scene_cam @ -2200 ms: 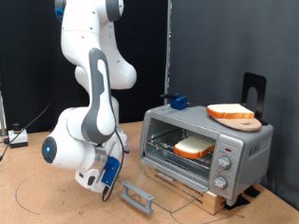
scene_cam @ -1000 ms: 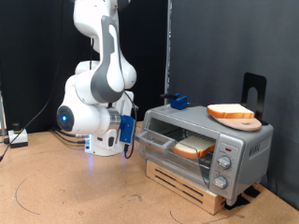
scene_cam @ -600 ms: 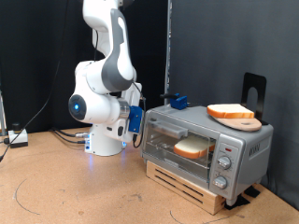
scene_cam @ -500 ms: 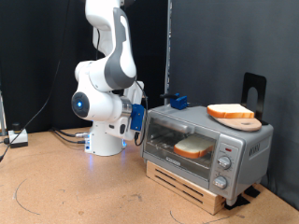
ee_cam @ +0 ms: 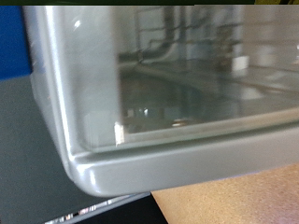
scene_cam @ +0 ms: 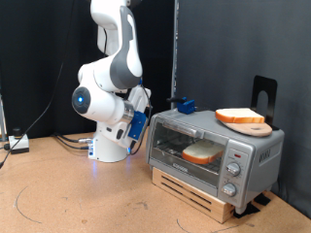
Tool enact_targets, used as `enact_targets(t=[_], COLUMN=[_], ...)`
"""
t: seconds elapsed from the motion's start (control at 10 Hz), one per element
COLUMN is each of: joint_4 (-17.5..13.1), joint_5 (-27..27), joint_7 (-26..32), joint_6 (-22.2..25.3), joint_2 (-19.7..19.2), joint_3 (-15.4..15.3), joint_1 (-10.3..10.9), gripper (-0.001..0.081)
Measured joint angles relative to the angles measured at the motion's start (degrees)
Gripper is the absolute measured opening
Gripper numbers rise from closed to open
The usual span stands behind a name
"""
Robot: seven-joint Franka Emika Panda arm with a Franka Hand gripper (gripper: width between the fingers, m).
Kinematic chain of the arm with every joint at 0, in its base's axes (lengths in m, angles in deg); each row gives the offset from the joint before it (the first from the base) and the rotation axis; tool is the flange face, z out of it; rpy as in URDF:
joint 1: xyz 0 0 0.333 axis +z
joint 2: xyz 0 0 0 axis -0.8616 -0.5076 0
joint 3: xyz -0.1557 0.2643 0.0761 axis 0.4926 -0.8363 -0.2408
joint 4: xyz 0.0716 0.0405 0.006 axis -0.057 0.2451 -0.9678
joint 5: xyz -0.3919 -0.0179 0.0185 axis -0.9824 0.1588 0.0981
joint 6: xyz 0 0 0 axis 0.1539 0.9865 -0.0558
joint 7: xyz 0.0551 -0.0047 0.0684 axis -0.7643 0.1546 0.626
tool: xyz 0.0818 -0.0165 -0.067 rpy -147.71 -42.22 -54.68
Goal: Make a piece of toast with the oven
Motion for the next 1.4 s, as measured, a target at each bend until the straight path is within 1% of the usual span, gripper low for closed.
enact_targets(t=[0.2,0.3,0.5,0.6,0.8,0.9,1.1,1.2,1.3,1.4], joint_4=[-3.66,-5.67,-5.84,-7.09,-11.39,-13.99,-18.89,-21.32,-21.15,-21.10], joint_5=[-0.72,-1.32,-0.96,0.47,2.10,2.05,2.04,2.00,2.00,3.52], joint_7=[-2.34,-2.51,-2.08,-2.03,-2.15,-2.42,-3.41,-4.27,-4.13,-4.11], joint_6=[0.45,1.49,1.55,1.57,2.10,3.49,4.37,5.61,5.26,5.43], joint_2=[-2.60,-5.13,-5.22,-5.83,-8.72,-10.57,-14.46,-17.07,-16.99,-17.11], joint_3=[1.08,1.47,1.43,1.65,2.26,2.59,3.21,3.37,3.36,3.18], joint_1=[-1.47,-1.80,-1.79,-1.83,-2.21,-2.42,-2.54,-2.54,-2.51,-2.46], gripper=[0.0807,0.0807,0.0807,0.0807,0.0807,0.0807,0.0807,0.0807,0.0807,0.0807])
